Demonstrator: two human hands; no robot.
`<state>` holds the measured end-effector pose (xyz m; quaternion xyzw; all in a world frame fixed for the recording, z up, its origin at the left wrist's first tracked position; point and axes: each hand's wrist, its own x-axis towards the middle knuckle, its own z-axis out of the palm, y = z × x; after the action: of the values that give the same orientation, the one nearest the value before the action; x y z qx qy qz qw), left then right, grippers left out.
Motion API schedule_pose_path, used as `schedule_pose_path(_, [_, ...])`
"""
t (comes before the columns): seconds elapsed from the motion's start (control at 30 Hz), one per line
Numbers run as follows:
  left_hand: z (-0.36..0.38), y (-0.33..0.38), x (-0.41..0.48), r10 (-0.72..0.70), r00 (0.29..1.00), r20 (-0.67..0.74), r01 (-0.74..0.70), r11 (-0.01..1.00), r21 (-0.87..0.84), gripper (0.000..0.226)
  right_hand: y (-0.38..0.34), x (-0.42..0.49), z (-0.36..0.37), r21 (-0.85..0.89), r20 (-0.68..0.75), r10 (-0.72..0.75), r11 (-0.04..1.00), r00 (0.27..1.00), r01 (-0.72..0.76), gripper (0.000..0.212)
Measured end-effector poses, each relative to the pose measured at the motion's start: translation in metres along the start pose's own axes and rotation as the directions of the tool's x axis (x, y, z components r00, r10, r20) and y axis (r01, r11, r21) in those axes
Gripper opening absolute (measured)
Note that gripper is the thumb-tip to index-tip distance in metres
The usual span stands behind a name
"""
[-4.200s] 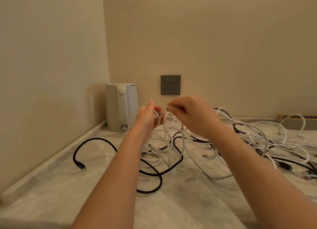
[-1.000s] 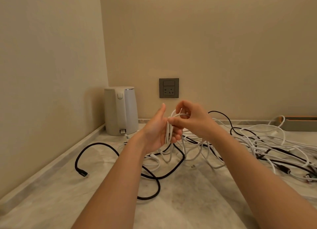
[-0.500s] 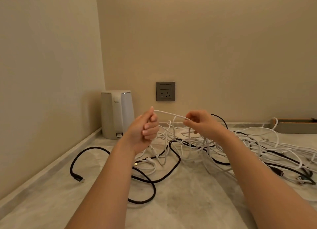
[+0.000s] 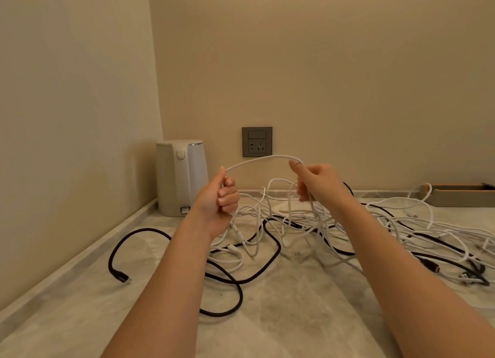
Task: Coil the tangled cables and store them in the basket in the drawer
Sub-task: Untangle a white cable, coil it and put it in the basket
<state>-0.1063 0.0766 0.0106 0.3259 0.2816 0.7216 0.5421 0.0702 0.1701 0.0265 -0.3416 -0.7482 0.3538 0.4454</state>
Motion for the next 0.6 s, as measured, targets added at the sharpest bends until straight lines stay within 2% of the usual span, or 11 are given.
schedule_pose_path(0.07, [0.000,0.000,0.000,0.006,0.999,-0.037,-0.007,1.000,-0.026,0.044,0.000,0.001,-0.001,0.008,-0.028,-0.007,1.000,1.000,0.007,0.045])
schedule_pose_path(0.13, [-0.002,0.000,0.000,0.018,0.997,-0.073,-0.023,0.997,-0.070,0.044,-0.001,0.001,-0.002,0.015,0.008,0.025,1.000,1.000,-0.025,0.041])
schedule_pose_path(0.27, [-0.012,0.005,0.003,0.049,0.991,-0.123,-0.074,0.974,-0.212,0.043,-0.004,-0.002,-0.010,0.197,0.232,0.048,0.976,0.972,-0.095,0.027])
schedule_pose_path(0.3, [-0.014,0.006,0.003,0.058,0.991,-0.120,-0.088,0.962,-0.260,0.043,-0.005,-0.004,-0.011,0.124,0.249,0.042,0.990,0.968,-0.075,0.026])
schedule_pose_path(0.33, [-0.015,0.006,0.003,0.073,0.991,-0.110,-0.104,0.946,-0.308,0.043,-0.005,-0.005,-0.010,-0.019,0.241,0.039,0.999,0.970,-0.036,0.026])
schedule_pose_path(0.4, [-0.016,0.007,0.002,0.113,0.990,-0.088,-0.139,0.911,-0.389,0.046,-0.008,-0.008,-0.003,-0.313,0.210,0.006,0.948,0.978,0.061,0.025])
schedule_pose_path(0.43, [-0.017,0.007,0.002,0.130,0.988,-0.083,-0.153,0.892,-0.425,0.048,-0.009,-0.009,0.001,-0.392,0.226,-0.020,0.913,0.974,0.109,0.024])
schedule_pose_path(0.5, [-0.018,0.008,0.002,0.147,0.986,-0.081,-0.168,0.856,-0.489,0.048,-0.015,-0.014,0.009,-0.482,0.317,-0.051,0.851,0.947,0.207,0.019])
schedule_pose_path(0.6, [-0.017,0.010,0.003,0.172,0.976,-0.133,-0.217,0.823,-0.525,0.042,-0.024,-0.026,0.023,-0.585,0.495,-0.056,0.716,0.867,0.381,0.018])
